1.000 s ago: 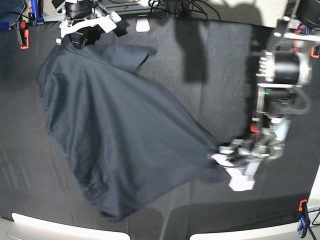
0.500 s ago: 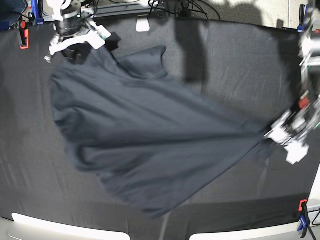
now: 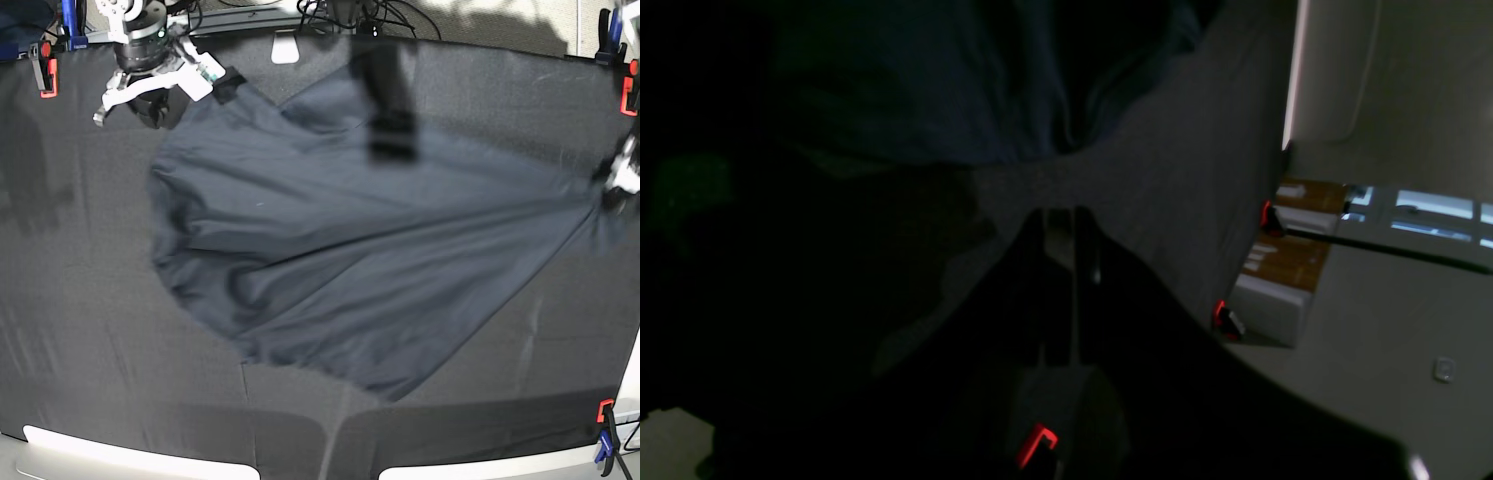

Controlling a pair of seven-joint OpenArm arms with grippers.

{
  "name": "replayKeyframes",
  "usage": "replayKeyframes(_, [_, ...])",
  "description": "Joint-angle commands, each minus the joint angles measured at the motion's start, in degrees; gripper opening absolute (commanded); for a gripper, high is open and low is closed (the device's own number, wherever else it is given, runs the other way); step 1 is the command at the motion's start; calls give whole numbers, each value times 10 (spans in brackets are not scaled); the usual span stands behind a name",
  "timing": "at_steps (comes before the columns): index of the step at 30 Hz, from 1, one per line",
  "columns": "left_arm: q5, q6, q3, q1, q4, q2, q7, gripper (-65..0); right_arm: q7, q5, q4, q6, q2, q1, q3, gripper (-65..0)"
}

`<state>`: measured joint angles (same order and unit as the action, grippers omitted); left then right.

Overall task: Layout the t-shirt on the table in an organized manner, then fold the t-shirt properly
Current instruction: 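Pull the hem corner with the left gripper away from the right gripper, then drag the held shirt edge with the right gripper to spread the shirt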

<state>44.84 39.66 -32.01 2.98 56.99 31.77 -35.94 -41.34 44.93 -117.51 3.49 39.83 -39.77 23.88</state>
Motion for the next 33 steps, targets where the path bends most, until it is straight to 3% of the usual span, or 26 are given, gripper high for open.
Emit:
replayKeyframes(1, [10,3,-11,5,17,16,12,-650,4,10,-11,9,7,-1,-3,-622])
replayKeyframes(5, [37,3,-22,39,35,16,11,-650,11,8,-11,8,7,-1,-2,-419])
replayKeyframes(8, [37,3,-22,48,42,10,8,-650,22,-57,-11,-4,10,0,-3,-343])
replayKeyframes(11, [37,3,-22,48,42,-2,8,-650,21,-132,-1,-102,11,7,-2,-343])
replayKeyframes(12, [37,3,-22,48,42,-6,8,-650,26,-138,5,-115,11,9,-2,-343])
replayKeyframes(17, [37,3,-22,48,42,-24,8,-650,73,-121,10,-112,11,16,-2,-344])
replayKeyframes(21, [37,3,-22,47,42,-27,8,-650,80,-123,13,-117,11,44,-2,-344])
replayKeyframes(25, [37,3,-22,46,42,-27,8,-650,78,-156,29,-184,11,73,-2,-344])
replayKeyframes(33, [35,3,-22,45,42,-27,10,-650,81,-151,41,-213,11,103,59,-345])
